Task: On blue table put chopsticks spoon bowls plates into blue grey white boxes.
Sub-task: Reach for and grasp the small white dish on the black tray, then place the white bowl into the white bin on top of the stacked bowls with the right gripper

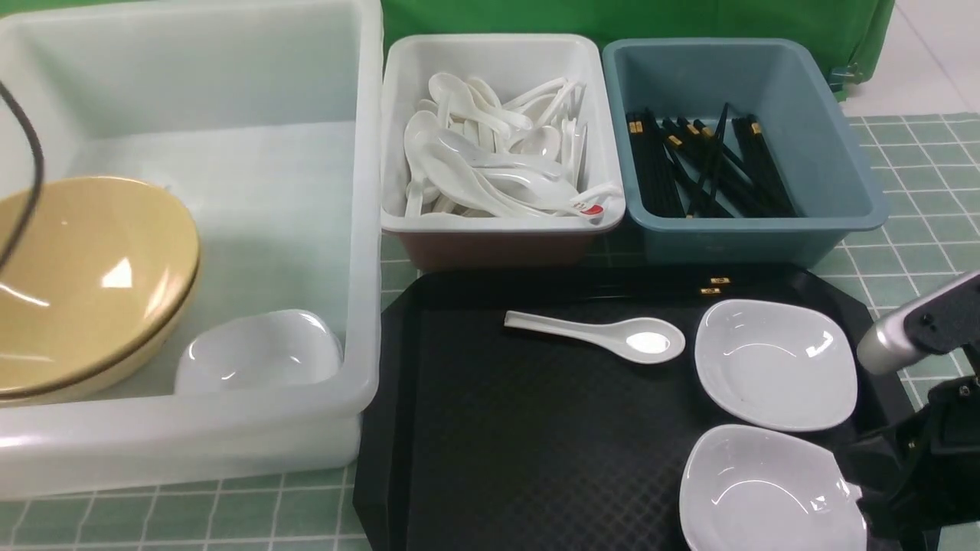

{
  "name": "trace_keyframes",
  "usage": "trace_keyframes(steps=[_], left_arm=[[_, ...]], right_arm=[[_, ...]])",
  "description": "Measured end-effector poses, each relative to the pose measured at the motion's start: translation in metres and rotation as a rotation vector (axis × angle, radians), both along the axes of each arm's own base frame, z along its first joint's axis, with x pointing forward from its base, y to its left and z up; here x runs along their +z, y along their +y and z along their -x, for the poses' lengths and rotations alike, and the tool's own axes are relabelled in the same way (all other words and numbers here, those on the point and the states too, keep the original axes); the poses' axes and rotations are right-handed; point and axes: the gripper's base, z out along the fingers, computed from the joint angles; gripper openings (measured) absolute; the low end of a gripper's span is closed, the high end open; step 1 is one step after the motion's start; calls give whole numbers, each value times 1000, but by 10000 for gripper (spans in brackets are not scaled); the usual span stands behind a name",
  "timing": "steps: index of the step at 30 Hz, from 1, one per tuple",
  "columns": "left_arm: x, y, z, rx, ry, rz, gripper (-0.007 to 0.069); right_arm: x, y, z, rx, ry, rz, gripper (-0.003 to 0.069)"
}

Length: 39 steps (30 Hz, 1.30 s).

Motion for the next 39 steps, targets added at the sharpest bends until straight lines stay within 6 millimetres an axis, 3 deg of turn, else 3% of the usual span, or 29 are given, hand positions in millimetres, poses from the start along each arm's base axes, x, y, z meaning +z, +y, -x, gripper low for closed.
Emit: trace_keyframes(steps=[1,2,4,5,8,11,14,16,17,19,21,23,26,27,28,30,31,32,33,34,35,37,39], left_arm=[[5,-4,3,-14,-20,-6,588],[22,-20,18,-82,-95,-24,535],[31,-33,30,-143,-149,-37,491],[39,-50,47,-233,-220,-47,405],[37,-71,73,-367,-303,-75,220],[20,-79,100,-433,-361,-128,55],[-1,-77,118,-422,-407,-190,3],[-20,-74,126,-395,-446,-241,1],[-22,-74,126,-390,-450,-241,1],[-44,-71,129,-358,-493,-272,1],[-55,-70,129,-348,-513,-283,1],[-71,-69,130,-335,-535,-289,1],[-76,-69,132,-330,-548,-295,1],[-76,-69,133,-326,-564,-299,1],[-75,-69,133,-327,-568,-304,1],[-72,-69,135,-328,-602,-321,1],[-71,-69,135,-329,-615,-325,1],[-70,-69,135,-329,-619,-325,1],[-69,-69,135,-328,-634,-323,1],[-69,-69,135,-329,-639,-324,1],[-67,-70,135,-326,-656,-318,1],[-66,-70,135,-324,-670,-312,1],[-66,-70,135,-321,-674,-304,3]], right_arm=[[0,-1,0,0,3,7,157],[-2,-2,0,-4,15,32,204],[-4,-4,-1,-10,25,52,247],[-9,-5,-4,-20,45,79,303],[-21,-6,-13,-28,84,129,378],[-36,-4,-26,-66,120,134,410],[-55,1,-38,-109,174,110,398],[-67,6,-43,-130,225,76,342],[-68,6,-44,-134,230,73,342],[-72,11,-50,-140,250,43,247],[-69,13,-53,-140,253,29,219],[-57,15,-53,-92,270,29,197],[-36,16,-51,-53,257,19,132],[-16,17,-50,-26,228,7,90],[-10,17,-49,-19,218,5,86],[28,18,-48,14,141,-9,78],[55,21,-49,21,59,-55,78],[67,25,-50,38,14,-80,78],[98,37,-54,91,-108,-146,78],[99,38,-54,93,-114,-153,78],[126,59,-59,165,-234,-230,78],[147,89,-65,235,-341,-312,78],[159,133,-73,325,-431,-376,78]])
